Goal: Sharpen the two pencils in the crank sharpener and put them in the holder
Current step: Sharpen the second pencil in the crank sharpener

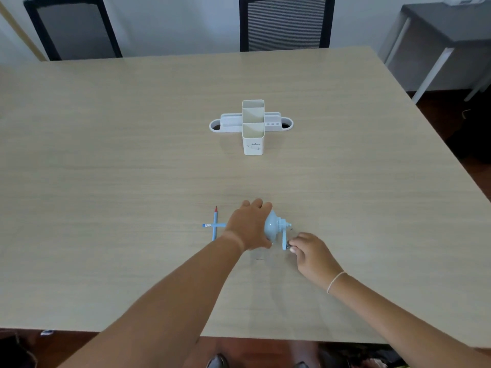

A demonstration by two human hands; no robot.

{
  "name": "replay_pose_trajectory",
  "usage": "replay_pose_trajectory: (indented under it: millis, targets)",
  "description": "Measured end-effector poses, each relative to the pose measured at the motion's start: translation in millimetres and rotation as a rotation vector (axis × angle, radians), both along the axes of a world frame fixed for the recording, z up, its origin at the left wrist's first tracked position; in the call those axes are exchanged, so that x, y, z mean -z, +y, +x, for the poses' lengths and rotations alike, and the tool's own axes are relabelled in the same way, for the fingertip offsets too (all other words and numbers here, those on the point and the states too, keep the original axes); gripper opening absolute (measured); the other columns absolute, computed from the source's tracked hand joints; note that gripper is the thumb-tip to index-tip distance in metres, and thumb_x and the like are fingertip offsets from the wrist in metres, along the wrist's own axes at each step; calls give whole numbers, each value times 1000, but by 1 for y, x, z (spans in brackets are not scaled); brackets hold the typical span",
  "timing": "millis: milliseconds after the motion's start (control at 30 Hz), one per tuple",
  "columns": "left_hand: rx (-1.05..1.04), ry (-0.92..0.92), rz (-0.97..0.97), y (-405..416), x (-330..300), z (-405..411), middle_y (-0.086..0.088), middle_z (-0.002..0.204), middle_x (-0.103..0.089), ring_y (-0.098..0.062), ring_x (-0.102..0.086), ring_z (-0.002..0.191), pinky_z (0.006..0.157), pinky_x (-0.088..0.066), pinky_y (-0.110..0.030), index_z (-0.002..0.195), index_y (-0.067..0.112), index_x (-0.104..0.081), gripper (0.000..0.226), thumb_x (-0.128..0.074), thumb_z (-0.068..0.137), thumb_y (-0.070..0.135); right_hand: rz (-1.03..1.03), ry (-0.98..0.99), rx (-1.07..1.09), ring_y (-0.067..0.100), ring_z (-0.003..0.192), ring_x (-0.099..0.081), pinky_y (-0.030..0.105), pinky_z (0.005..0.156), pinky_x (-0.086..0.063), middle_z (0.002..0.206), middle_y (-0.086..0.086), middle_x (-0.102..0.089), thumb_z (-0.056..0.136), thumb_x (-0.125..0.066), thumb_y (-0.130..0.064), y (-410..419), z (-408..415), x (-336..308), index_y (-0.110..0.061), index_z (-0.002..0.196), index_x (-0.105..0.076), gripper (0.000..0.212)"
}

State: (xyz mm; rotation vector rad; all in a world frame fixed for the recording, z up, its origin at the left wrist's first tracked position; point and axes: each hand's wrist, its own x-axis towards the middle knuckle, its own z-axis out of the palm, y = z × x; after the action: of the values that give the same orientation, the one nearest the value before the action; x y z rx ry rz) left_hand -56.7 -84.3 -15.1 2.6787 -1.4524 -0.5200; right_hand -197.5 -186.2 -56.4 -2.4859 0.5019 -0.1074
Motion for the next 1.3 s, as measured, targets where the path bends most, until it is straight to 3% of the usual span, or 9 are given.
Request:
replay_pose_trajectory:
  millis: [133, 200, 333, 600, 767, 900, 1033, 1133, 1300]
  targets:
    - [1, 4, 0, 0, 0, 0, -5, 114, -49, -27, -45, 104, 79, -47, -36, 118, 13, -43, 64, -75, 66, 33, 19, -164, 19, 11, 65, -40, 14, 59, -22, 61, 7, -48, 75, -41, -7, -3, 0, -29, 1, 70, -64, 25]
    - [7, 9, -8, -1, 1, 1, -5, 113, -50, -27, -45, 102, 81, -49, -36, 116, 13, -44, 63, -75, 66, 35, -34, -205, -4, 19, 66, -50, 17, 60, -25, 63, 15, -58, 76, -39, -11, -11, 11, -37, -2, 72, -65, 28]
    - [9, 2, -1, -1, 1, 2, -5, 110, -51, -24, -42, 95, 82, -49, -38, 113, 12, -45, 61, -75, 66, 36, -164, -141, 52, 36, 79, -60, 27, 71, -35, 79, 24, -64, 77, -49, 11, -34, 56, -31, 4, 85, -67, 21]
    - [7, -11, -5, -1, 0, 0, -5, 112, -50, -27, -45, 101, 82, -49, -37, 113, 13, -45, 62, -76, 65, 36, -109, 51, 82, 34, 98, -54, 33, 74, -39, 97, 23, -62, 89, -45, 1, -37, 62, -6, 1, 101, -64, 23]
    - [-9, -8, 3, -1, 2, 1, -5, 112, -50, -28, -46, 100, 86, -49, -40, 113, 13, -44, 64, -76, 64, 37, -68, 192, 58, 34, 94, -56, 29, 69, -36, 87, 18, -58, 83, -45, 2, -15, 37, 10, 2, 86, -62, 18]
    - [-6, 2, -2, 0, 2, 1, -4, 113, -49, -28, -46, 102, 84, -50, -39, 116, 13, -44, 64, -76, 65, 34, -53, 131, -22, 31, 95, -53, 31, 73, -37, 86, 14, -60, 88, -49, -4, 0, 9, 9, -1, 84, -64, 15]
    - [4, 9, 1, 0, 1, 1, -4, 115, -49, -28, -45, 104, 83, -49, -37, 119, 14, -43, 66, -75, 66, 34, -31, -14, -47, 23, 69, -45, 21, 64, -24, 59, -15, -26, 85, -51, -9, 3, -2, -12, -1, 64, -56, 23]
    - [9, 16, -8, 0, 1, 3, -4, 114, -49, -28, -45, 104, 84, -49, -38, 118, 14, -44, 64, -76, 66, 35, -84, -165, -72, 18, 61, -45, 21, 56, -21, 57, -4, -44, 79, -41, -18, 0, 0, -35, -5, 65, -60, 28]
    - [-9, 24, -13, 0, 2, 4, -5, 109, -50, -27, -45, 100, 83, -49, -39, 110, 13, -45, 59, -76, 65, 36, -223, -225, -70, 17, 72, -47, 25, 67, -38, 65, 12, -63, 80, -43, -6, -19, 31, -54, -1, 68, -65, 25]
